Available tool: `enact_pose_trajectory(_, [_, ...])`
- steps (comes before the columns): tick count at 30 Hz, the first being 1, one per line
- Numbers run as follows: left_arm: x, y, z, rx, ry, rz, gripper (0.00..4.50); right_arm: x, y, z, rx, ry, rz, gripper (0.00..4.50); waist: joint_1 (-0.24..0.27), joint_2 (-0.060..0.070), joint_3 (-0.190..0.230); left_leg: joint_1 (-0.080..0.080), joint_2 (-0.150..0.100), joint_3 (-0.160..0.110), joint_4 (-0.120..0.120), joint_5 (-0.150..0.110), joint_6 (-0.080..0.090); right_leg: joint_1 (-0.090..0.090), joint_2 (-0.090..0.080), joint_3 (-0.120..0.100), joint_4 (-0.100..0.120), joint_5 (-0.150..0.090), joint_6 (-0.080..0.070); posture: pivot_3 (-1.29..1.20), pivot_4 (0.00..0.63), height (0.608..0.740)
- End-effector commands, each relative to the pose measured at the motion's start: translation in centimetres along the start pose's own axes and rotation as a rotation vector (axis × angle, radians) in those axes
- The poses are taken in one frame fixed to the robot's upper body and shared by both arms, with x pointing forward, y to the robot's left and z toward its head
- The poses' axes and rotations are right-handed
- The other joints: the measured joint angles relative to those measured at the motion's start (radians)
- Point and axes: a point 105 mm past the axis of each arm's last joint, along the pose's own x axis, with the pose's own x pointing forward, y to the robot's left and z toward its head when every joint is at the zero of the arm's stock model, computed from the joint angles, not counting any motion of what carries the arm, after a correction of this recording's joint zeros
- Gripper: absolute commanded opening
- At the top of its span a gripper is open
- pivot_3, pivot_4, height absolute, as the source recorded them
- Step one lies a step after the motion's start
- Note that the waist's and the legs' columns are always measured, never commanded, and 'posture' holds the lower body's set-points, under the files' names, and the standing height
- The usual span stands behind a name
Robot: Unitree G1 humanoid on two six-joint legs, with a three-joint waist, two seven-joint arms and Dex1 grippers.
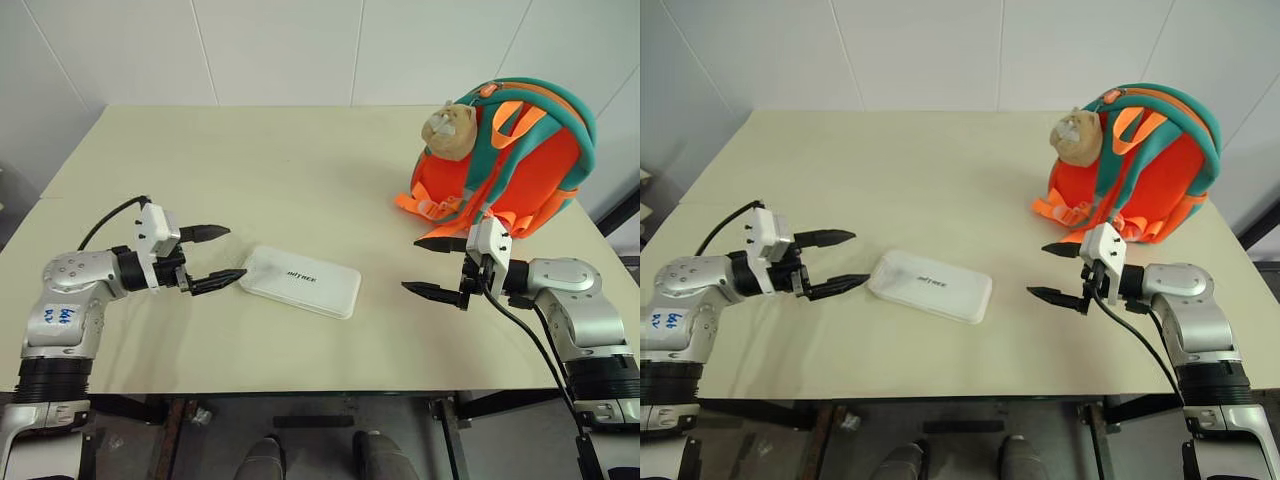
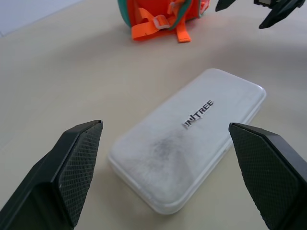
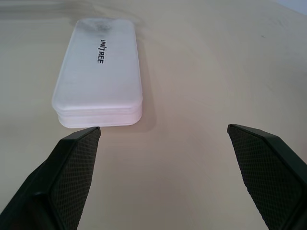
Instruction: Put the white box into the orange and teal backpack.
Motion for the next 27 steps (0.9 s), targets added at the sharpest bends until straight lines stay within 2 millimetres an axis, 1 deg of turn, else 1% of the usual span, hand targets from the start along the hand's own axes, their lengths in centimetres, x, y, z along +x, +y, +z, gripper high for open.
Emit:
enact_pose_trajectory(1, [-0.2, 0.5, 1.0, 0.031, -0.007, -0.001, 4.50, 0.1, -0.4, 0.8, -0.021, -0.023, -0.014, 4.48, 0.001, 0.000, 0.000, 0.000, 0.000, 0.000, 0.000, 0.000, 0.000, 0.000, 0.000, 0.000, 0.000, 0.000, 0.000, 0.00, 0.150, 0.740])
enact_pose_trajectory(4, [0.2, 0.8, 0.2, 0.028, 0.021, 0.014, 4.50, 1.0, -0.1, -0.2, 0.003, -0.016, -0.013, 4.48, 0.000, 0.000, 0.000, 0.000, 0.000, 0.000, 0.001, 0.000, 0.000, 0.000, 0.000, 0.000, 0.001, 0.000, 0.000, 0.00, 0.150, 0.740])
enact_pose_trajectory(7, [-0.1, 1.2, -0.7, 0.026, 0.054, 0.030, 4.50, 2.1, 0.5, -0.9, 0.019, -0.016, 0.006, 4.48, -0.001, 0.000, 0.000, 0.000, 0.000, 0.000, 0.002, 0.000, 0.000, 0.000, 0.000, 0.000, 0.002, 0.000, 0.000, 0.00, 0.150, 0.740])
enact_pose_trajectory(9, [-0.5, 2.0, -1.2, 0.034, 0.079, 0.059, 4.12, 2.7, 0.9, -1.3, 0.022, -0.012, 0.019, 4.10, 0.000, 0.000, 0.000, 0.000, 0.000, 0.000, 0.002, 0.000, 0.000, -0.001, 0.000, 0.000, 0.003, 0.000, 0.000, 0.00, 0.150, 0.740])
enact_pose_trajectory(11, [-1.3, 2.6, -2.3, -0.020, 0.146, 0.070, 3.67, 3.4, 1.4, -1.7, 0.029, -0.016, 0.036, 3.63, 0.001, 0.000, 0.000, 0.000, 0.000, 0.000, 0.002, 0.000, 0.000, -0.001, 0.000, 0.000, 0.003, 0.000, 0.000, 0.00, 0.150, 0.740])
enact_pose_trajectory(13, [-1.9, 2.9, -2.7, 0.041, 0.181, 0.066, 2.98, 4.1, 2.0, -2.3, 0.029, -0.005, 0.059, 2.90, 0.000, 0.000, 0.000, 0.000, 0.000, 0.000, 0.002, 0.000, 0.000, -0.001, 0.000, 0.000, 0.003, 0.000, 0.000, 0.00, 0.150, 0.740])
enact_pose_trajectory(14, [-2.0, 3.4, -2.6, 0.047, 0.168, 0.095, 2.70, 4.3, 2.2, -2.6, 0.038, -0.002, 0.067, 2.60, 0.000, 0.000, 0.000, 0.000, 0.000, 0.000, 0.002, 0.000, 0.000, -0.001, 0.000, 0.000, 0.003, 0.000, 0.000, 0.00, 0.150, 0.740])
enact_pose_trajectory(16, [-2.7, 4.4, -3.2, 0.035, 0.168, 0.164, 2.04, 5.0, 2.6, -3.6, 0.039, 0.011, 0.073, 1.87, 0.001, 0.000, 0.000, 0.000, 0.000, 0.000, 0.002, 0.000, 0.000, -0.001, 0.000, 0.000, 0.003, 0.000, 0.000, 0.00, 0.150, 0.740])
enact_pose_trajectory(18, [-3.0, 5.4, -3.7, 0.026, 0.150, 0.240, 1.44, 5.5, 2.7, -4.4, 0.051, 0.015, 0.063, 1.22, 0.001, 0.000, 0.000, 0.000, 0.000, 0.000, 0.002, 0.000, 0.000, -0.001, 0.000, 0.000, 0.004, 0.000, 0.000, 0.00, 0.150, 0.740])
enact_pose_trajectory(21, [-2.8, 5.4, -4.3, 0.017, 0.148, 0.250, 0.47, 6.3, 3.3, -4.2, 0.042, 0.002, 0.082, 0.17, 0.000, 0.000, 0.000, 0.000, 0.000, 0.000, 0.003, 0.000, 0.000, -0.002, 0.000, 0.000, 0.005, 0.000, 0.000, 0.00, 0.150, 0.740])
enact_pose_trajectory(22, [-2.4, 5.2, -4.6, 0.014, 0.154, 0.232, 0.15, 6.5, 3.6, -4.1, 0.040, -0.003, 0.096, 0.00, 0.001, 0.000, 0.000, 0.000, 0.000, 0.000, 0.003, 0.000, -0.001, -0.002, 0.000, 0.000, 0.005, 0.000, 0.000, 0.00, 0.150, 0.740])
enact_pose_trajectory(23, [-2.1, 5.1, -4.9, 0.016, 0.160, 0.221, 0.05, 6.7, 3.8, -4.0, 0.035, -0.005, 0.103, 0.00, 0.001, 0.000, 0.000, 0.000, 0.000, 0.000, 0.003, 0.000, -0.001, -0.002, 0.000, 0.000, 0.005, 0.000, 0.000, 0.00, 0.150, 0.740])
enact_pose_trajectory(25, [-1.4, 4.9, -5.3, 0.005, 0.161, 0.203, 0.05, 6.9, 4.2, -3.9, 0.037, -0.010, 0.111, 0.00, 0.001, 0.000, 0.000, 0.000, 0.000, 0.000, 0.003, 0.001, -0.001, -0.002, 0.000, 0.000, 0.006, 0.000, 0.000, 0.00, 0.150, 0.740])
enact_pose_trajectory(27, [-0.3, 4.8, -5.1, -0.006, 0.135, 0.183, 0.05, 7.0, 4.5, -3.5, 0.039, -0.024, 0.117, 0.00, 0.003, 0.000, 0.000, 0.000, 0.000, 0.000, 0.004, 0.001, -0.001, -0.002, 0.000, 0.000, 0.007, 0.000, 0.000, 0.00, 0.150, 0.740])
